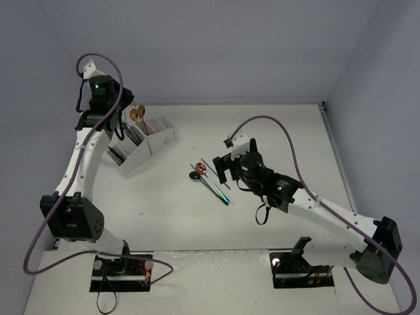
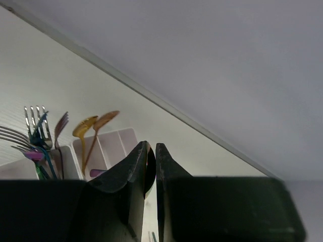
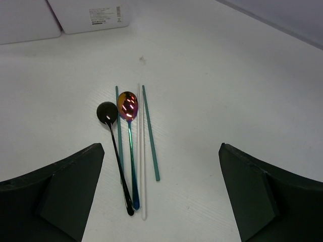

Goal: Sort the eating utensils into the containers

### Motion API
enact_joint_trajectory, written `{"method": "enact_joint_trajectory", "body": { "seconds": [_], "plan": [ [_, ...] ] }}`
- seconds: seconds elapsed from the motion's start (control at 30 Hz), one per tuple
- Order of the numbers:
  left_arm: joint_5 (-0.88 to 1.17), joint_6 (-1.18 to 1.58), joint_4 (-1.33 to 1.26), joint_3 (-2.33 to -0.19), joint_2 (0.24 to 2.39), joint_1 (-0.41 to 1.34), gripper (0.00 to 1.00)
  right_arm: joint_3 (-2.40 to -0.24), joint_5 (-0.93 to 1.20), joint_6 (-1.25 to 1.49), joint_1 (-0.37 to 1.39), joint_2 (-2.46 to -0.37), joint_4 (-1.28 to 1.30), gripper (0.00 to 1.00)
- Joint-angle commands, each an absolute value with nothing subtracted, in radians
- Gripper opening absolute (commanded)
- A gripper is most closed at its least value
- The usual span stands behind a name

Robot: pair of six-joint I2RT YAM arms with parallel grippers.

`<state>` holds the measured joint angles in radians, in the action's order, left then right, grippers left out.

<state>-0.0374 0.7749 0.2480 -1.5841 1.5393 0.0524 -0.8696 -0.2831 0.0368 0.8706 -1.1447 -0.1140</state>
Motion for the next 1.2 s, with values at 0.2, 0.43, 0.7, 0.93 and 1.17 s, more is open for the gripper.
{"method": "enact_joint_trajectory", "body": {
  "seconds": [0.2, 0.43, 0.7, 0.93, 1.17],
  "plan": [
    [-0.147, 0.863, 0.118, -1.633, 1.701, 0.032, 0.0, -0.853, -0.297, 0.043, 0.846, -1.189, -0.179, 0.96],
    [-0.165, 0.895, 0.101, -1.577, 1.743, 0.034, 0.03, -0.859, -0.29, 0.066, 0.829, -1.267, -0.175, 0.96],
    [-0.205, 0.793, 0.115, -1.56, 1.674, 0.033, 0.36, -0.902, -0.189, 0.078, 0.821, -1.422, -0.134, 0.91],
    [-0.217, 0.67, 0.126, -1.526, 1.537, 0.034, 0.65, -0.946, -0.053, 0.078, 0.821, -1.544, -0.121, 0.78],
    [-0.099, 0.516, 0.177, -1.397, 1.333, 0.034, 0.7, -1.017, -0.01, 0.061, 0.822, -1.655, -0.115, 0.62]
  ]
}}
